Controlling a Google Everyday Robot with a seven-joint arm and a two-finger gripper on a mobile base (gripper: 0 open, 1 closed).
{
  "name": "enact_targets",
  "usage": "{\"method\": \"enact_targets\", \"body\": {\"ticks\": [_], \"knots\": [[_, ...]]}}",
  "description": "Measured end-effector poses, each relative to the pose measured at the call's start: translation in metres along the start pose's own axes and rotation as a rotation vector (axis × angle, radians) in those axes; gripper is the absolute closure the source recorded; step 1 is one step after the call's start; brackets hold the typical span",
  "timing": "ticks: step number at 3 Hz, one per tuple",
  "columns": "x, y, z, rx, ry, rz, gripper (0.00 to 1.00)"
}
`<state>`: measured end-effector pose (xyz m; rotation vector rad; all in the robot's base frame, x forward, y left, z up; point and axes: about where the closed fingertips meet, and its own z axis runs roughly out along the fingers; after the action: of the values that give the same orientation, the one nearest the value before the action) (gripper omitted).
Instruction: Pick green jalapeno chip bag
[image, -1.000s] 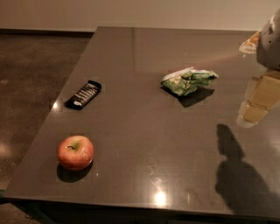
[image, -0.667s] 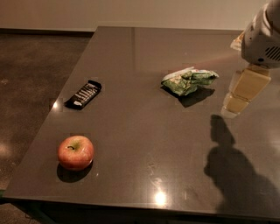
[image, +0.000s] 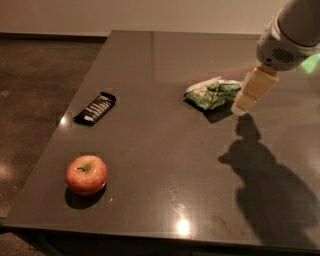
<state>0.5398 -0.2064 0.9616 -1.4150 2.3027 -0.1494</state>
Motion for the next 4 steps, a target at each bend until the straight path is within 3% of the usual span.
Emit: {"method": "enact_targets", "body": {"ticks": [1, 2, 4], "knots": [[-0.005, -0.025, 0.023, 0.020, -0.002, 0.073, 0.00], [-0.009, -0.034, 0.046, 0.021, -0.008, 0.076, 0.00], [-0.025, -0.029, 0.085, 0.005, -0.058, -0.056, 0.00]]}}
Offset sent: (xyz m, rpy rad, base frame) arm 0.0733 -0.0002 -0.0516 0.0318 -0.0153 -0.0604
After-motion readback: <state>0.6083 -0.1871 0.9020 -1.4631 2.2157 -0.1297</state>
